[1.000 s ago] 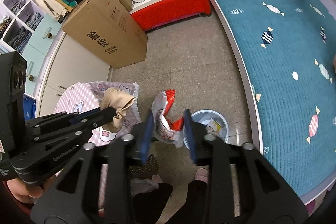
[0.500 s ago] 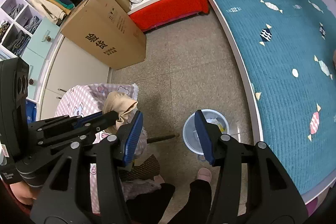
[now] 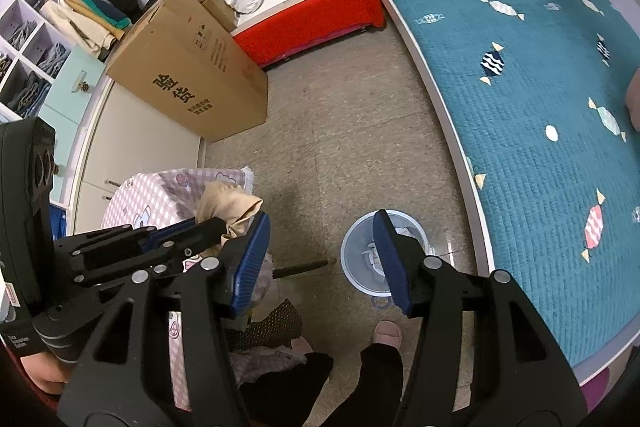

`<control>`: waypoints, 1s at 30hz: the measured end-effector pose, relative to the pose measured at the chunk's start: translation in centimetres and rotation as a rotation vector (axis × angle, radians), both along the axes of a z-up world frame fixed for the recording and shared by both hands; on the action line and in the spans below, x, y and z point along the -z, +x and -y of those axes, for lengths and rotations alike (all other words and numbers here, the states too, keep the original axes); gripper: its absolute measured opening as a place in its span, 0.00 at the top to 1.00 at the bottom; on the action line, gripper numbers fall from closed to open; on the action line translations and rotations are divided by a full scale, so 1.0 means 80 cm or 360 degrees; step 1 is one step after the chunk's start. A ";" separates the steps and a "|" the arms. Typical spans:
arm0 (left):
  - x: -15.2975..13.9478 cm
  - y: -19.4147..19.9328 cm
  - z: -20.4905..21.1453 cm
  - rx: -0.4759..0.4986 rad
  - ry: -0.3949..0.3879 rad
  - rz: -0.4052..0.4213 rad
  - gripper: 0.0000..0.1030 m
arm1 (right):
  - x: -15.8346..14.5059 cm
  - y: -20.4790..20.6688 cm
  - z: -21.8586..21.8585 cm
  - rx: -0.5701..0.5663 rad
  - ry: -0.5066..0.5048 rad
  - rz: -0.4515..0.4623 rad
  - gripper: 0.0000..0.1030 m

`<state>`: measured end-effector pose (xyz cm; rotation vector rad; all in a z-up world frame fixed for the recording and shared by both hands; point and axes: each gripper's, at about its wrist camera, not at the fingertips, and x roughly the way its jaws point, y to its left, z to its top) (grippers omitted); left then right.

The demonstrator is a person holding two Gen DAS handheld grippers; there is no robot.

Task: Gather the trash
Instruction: 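Open the right tool over the bucket while the left tool releases the beige cloth, then grasp the white paper box with the left tool while the right grasps the blue toothbrush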

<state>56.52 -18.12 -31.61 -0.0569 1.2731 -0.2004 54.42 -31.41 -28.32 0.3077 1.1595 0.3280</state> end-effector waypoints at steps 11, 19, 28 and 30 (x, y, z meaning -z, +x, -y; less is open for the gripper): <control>0.004 0.002 0.020 0.0061 -0.0027 -0.0022 0.55 | -0.004 -0.004 0.017 0.0098 -0.0081 0.0027 0.47; 0.004 -0.005 0.001 -0.0001 -0.0039 -0.0027 0.52 | 0.001 -0.007 0.006 0.0066 -0.0086 0.0009 0.47; 0.009 -0.039 -0.092 -0.0221 -0.0048 -0.0043 0.50 | 0.009 -0.014 -0.076 -0.0126 -0.0099 -0.0018 0.47; 0.011 -0.049 -0.118 -0.0277 -0.0046 -0.0049 0.50 | 0.009 -0.018 -0.104 -0.0185 -0.0104 -0.0020 0.47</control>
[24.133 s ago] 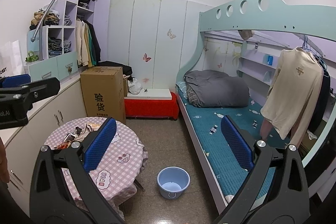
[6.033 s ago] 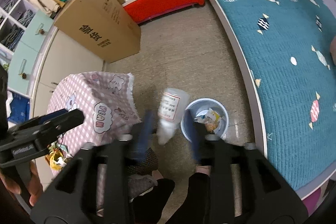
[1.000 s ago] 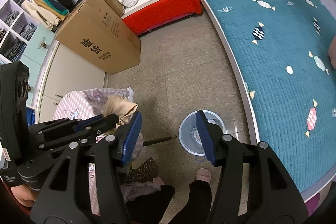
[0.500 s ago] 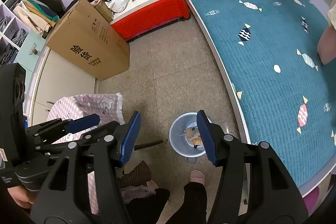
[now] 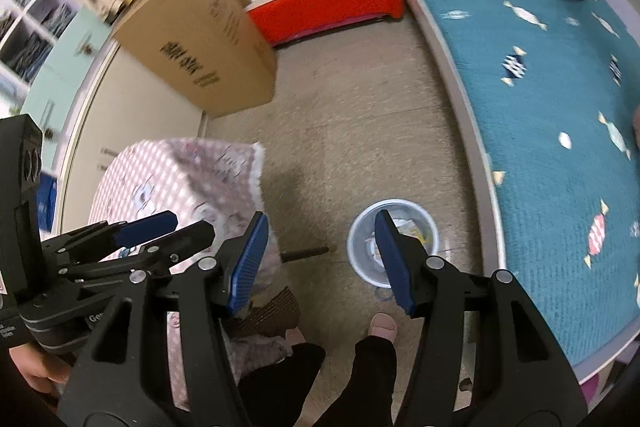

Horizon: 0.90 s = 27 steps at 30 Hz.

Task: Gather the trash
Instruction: 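Grasp the white paper box with the left tool while the right grasps the blue toothbrush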

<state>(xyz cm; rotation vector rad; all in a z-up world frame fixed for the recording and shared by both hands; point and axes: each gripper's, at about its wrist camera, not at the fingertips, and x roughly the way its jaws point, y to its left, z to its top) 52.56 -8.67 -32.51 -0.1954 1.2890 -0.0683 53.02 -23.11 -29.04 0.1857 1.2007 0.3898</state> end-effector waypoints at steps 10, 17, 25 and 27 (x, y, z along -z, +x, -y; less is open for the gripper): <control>0.015 -0.092 -0.198 -0.0372 0.0043 -0.0057 0.50 | 0.012 -0.049 -0.192 -0.0368 -0.0011 -0.0039 0.47; 0.035 -0.170 -0.336 -0.0579 0.0097 -0.0131 0.50 | 0.031 -0.102 -0.330 -0.0614 -0.0041 -0.0054 0.47; 0.050 -0.239 -0.442 -0.0725 0.0104 -0.0159 0.50 | 0.063 -0.156 -0.472 -0.1048 -0.0311 0.0121 0.47; 0.054 -0.253 -0.465 -0.0760 0.0083 -0.0163 0.50 | 0.073 -0.166 -0.501 -0.1165 -0.0395 0.0193 0.46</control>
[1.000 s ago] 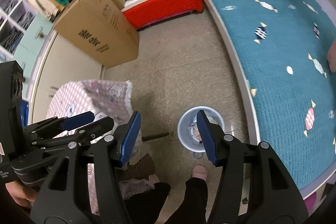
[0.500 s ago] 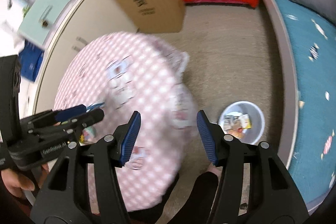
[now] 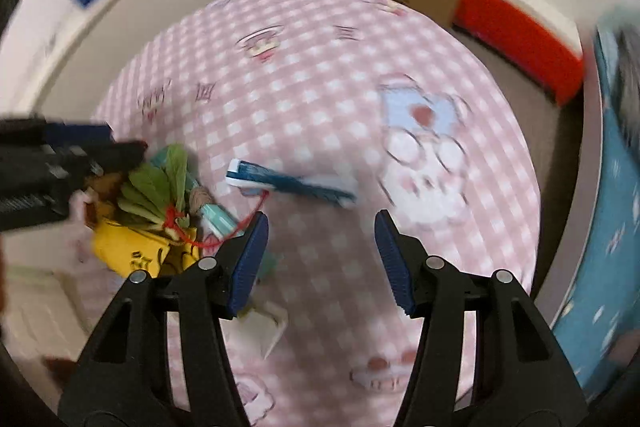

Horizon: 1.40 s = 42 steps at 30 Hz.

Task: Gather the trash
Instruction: 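Grasp the white paper box with the left tool while the right grasps the blue toothbrush, then carry the white paper box and blue toothbrush over the bucket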

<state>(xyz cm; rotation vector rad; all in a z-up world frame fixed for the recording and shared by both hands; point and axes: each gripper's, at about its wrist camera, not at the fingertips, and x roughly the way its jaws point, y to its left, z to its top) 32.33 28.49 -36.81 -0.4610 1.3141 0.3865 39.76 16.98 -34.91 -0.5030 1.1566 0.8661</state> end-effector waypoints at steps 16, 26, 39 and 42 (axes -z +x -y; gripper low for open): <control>0.020 0.002 -0.045 0.0043 -0.0220 0.0031 0.50 | 0.059 0.028 -0.066 -0.0267 -0.0194 0.0013 0.71; 0.021 0.038 0.052 0.0616 -0.0395 0.0028 0.50 | 0.055 0.077 0.039 0.0318 -0.0045 -0.0195 0.87; 0.043 0.020 0.183 0.1291 -0.0328 -0.0077 0.50 | -0.001 -0.034 0.166 0.0907 0.0284 -0.0419 0.87; 0.060 0.019 0.199 0.1332 -0.0264 -0.0152 0.50 | 0.004 -0.050 0.183 0.0946 0.0305 -0.0455 0.87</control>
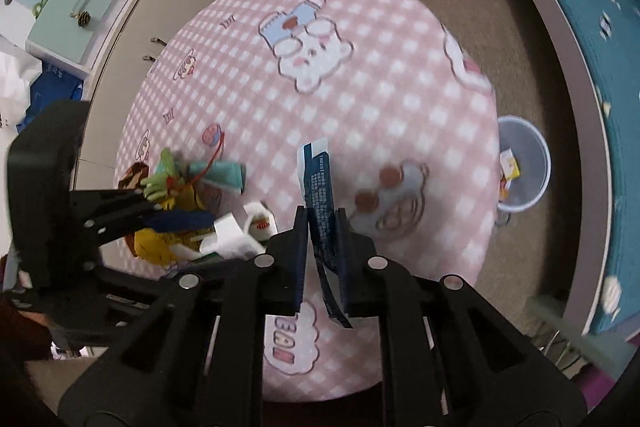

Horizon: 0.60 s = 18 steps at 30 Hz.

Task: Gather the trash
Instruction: 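Carry the white paper box and blue toothbrush over the bucket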

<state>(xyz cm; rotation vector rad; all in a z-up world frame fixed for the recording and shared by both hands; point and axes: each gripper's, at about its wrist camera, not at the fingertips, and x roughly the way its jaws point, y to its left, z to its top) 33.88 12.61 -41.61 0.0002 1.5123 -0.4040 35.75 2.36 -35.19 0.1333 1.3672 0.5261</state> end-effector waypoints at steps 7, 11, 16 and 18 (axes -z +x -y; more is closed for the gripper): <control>0.016 0.004 0.026 0.0032 0.0114 0.0003 0.61 | 0.006 -0.004 0.027 0.0061 0.0050 -0.0015 0.87; -0.010 0.022 0.037 -0.0055 0.0056 0.0067 0.66 | -0.001 0.003 0.044 0.0079 0.0085 0.0006 0.87; -0.049 0.063 0.067 -0.0164 0.0016 0.0175 0.67 | -0.016 0.022 0.084 0.0090 0.0105 0.0050 0.87; -0.060 0.078 0.084 -0.0203 0.0001 0.0206 0.67 | -0.023 0.032 0.107 0.0107 0.0103 0.0069 0.87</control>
